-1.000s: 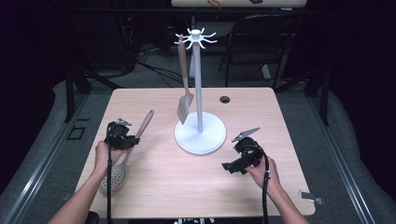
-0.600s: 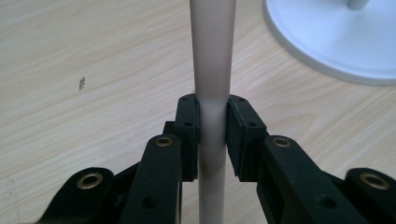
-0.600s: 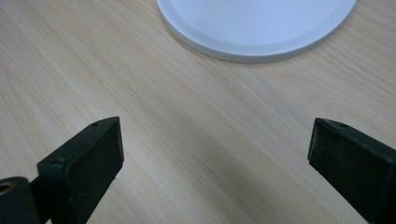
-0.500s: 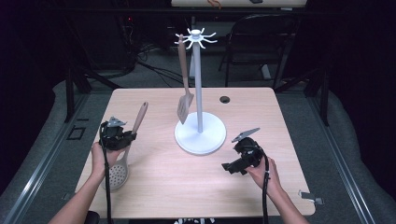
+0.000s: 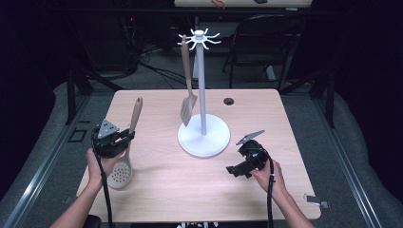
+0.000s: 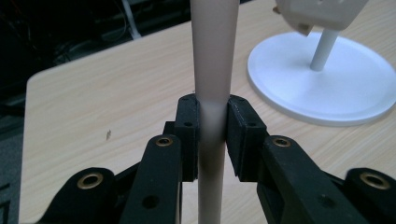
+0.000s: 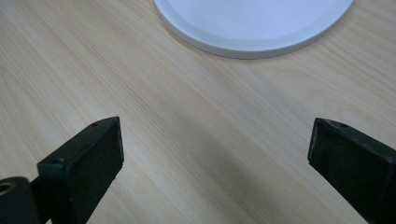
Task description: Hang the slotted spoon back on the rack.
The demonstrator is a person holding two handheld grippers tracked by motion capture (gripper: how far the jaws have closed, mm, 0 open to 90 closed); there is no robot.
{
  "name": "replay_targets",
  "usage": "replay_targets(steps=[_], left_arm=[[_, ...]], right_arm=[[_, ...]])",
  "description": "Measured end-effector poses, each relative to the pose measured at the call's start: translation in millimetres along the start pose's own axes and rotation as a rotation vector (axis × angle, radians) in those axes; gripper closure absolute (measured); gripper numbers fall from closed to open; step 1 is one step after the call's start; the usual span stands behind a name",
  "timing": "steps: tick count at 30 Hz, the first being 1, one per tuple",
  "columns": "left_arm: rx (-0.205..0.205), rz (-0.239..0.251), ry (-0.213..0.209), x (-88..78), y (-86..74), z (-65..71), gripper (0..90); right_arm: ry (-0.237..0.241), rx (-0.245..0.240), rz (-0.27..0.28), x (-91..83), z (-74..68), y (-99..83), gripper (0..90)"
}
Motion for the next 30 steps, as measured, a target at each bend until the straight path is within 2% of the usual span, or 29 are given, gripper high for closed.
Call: replay_targets(steps=[6,13,17,21,25,30], left_arm=[[0.041,0.083,0.017,-9.0,11.3,11.3,75.9],[0.060,0.207,-0.004,-16.1,32.8,25.2,76.0],[0.069,0.254,-0.010,-18.2,46.2,29.2,75.9],[0.067,0.275,-0.033,-16.6,57.1,36.0,75.9],[0.074,0.275,-0.064,-10.7,64.6,45.2,75.9],[0.084,0.285,-0.104,-1.7,78.3,61.6,75.9]], right_arm=[[0.001,-0.010,-0.004,0.8,0.0,0.1,3.1],[-0.003,-0.008,-0.009,1.2,0.3,-0.3,3.2],[-0.001,-0.002,-0.006,1.0,0.7,-0.5,3.2],[-0.007,-0.003,-0.006,1.4,2.1,-1.2,3.2],[-0.007,0.009,-0.007,0.9,2.8,-1.5,3.2],[-0.014,0.014,-0.008,0.8,3.5,-1.5,3.3]])
Point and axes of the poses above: each handheld gripper's, and its own axes: x roughly forward along the jaws, y roughly out of its top, z roughly to its right, the point moved 5 cm from there along x, roughly forward along the jaws, and after that the axes turned 14 degrees about -y, right-handed, at the moved point
